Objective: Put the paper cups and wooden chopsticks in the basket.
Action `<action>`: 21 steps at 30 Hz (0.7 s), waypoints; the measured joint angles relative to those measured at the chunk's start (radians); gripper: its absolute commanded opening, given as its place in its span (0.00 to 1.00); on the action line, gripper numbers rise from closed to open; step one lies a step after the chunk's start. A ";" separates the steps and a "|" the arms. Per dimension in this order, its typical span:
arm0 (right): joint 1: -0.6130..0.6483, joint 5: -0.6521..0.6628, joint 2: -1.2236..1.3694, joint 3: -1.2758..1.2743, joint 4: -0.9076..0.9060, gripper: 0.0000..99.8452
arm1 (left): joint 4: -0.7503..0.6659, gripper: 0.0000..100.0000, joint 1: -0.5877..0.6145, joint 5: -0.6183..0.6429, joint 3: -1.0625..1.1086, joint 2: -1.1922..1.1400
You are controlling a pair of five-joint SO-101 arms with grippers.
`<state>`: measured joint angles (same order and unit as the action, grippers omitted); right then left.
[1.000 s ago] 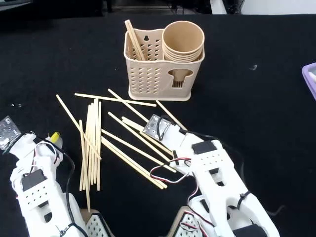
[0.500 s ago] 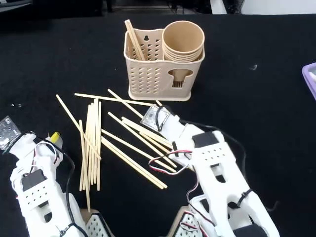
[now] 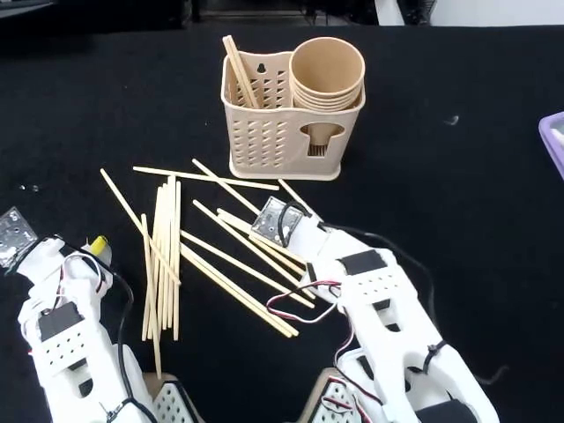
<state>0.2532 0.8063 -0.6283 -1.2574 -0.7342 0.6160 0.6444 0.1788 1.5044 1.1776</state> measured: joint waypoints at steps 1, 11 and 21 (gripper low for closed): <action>0.000 0.000 0.000 0.000 -0.002 0.09 | 0.000 0.26 0.000 0.000 0.000 0.000; 0.000 0.003 0.278 0.144 -0.049 0.05 | 0.000 0.26 0.000 -0.037 0.000 0.000; -0.002 0.003 0.298 0.224 -0.170 0.01 | 0.000 0.26 0.000 -0.043 0.000 0.000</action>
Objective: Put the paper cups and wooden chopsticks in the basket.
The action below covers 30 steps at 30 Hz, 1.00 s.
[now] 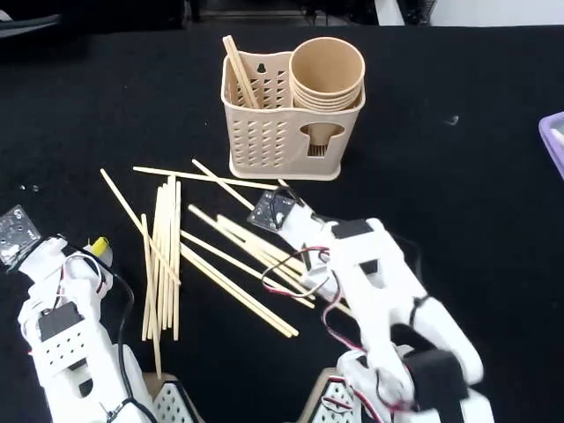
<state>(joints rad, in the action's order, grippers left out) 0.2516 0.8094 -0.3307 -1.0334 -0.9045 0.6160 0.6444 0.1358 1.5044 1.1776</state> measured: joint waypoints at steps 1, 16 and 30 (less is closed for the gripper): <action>0.000 0.000 -0.031 0.000 -0.029 0.01 | 0.000 0.26 0.000 0.000 0.000 0.000; 0.008 -0.041 -0.723 0.058 -0.376 0.01 | 0.000 0.26 0.000 0.000 0.000 0.000; 0.222 -0.496 -1.017 0.244 0.020 0.01 | 0.000 0.26 0.000 -0.003 0.000 0.000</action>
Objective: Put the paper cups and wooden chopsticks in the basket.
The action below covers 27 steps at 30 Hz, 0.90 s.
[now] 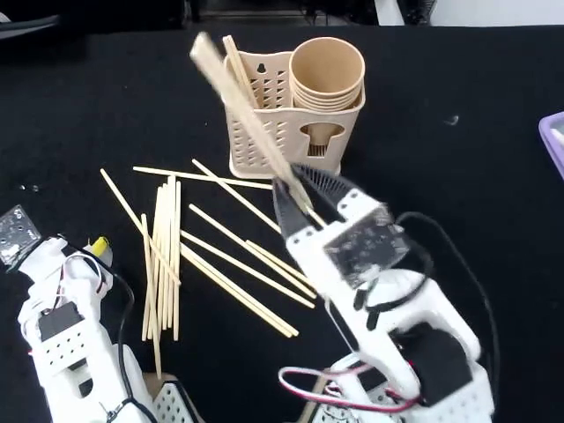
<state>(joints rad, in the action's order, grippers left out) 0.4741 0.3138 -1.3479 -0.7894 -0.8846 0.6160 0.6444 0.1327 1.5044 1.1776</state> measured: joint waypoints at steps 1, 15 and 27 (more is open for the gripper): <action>0.000 -0.029 0.002 -0.018 0.074 0.01 | 0.000 0.26 0.000 0.000 0.000 0.000; 0.009 -0.213 0.422 -0.233 1.060 0.01 | 0.000 0.26 0.000 0.000 0.000 0.000; 0.006 -0.226 0.945 0.091 1.111 0.01 | 0.000 0.26 0.000 0.000 0.000 0.000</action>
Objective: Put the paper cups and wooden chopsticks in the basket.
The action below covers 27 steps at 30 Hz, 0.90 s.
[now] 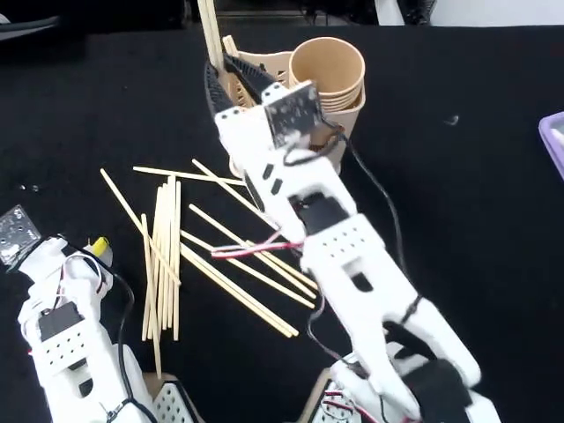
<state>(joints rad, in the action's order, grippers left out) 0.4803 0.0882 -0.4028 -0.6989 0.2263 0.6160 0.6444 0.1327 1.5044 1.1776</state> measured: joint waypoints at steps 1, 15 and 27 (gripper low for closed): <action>-0.009 0.002 0.021 0.025 0.000 0.01 | 0.000 0.26 0.000 0.000 0.000 0.000; -0.114 -0.002 0.137 0.077 0.002 0.01 | 0.000 0.26 0.000 0.000 0.000 0.000; -0.123 0.002 0.167 0.040 -0.112 0.14 | 0.000 0.26 0.000 0.000 0.000 0.000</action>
<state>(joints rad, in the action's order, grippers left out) 0.3575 0.0898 -0.2355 -0.6590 0.1143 0.6160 0.6444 0.1327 1.5044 1.1776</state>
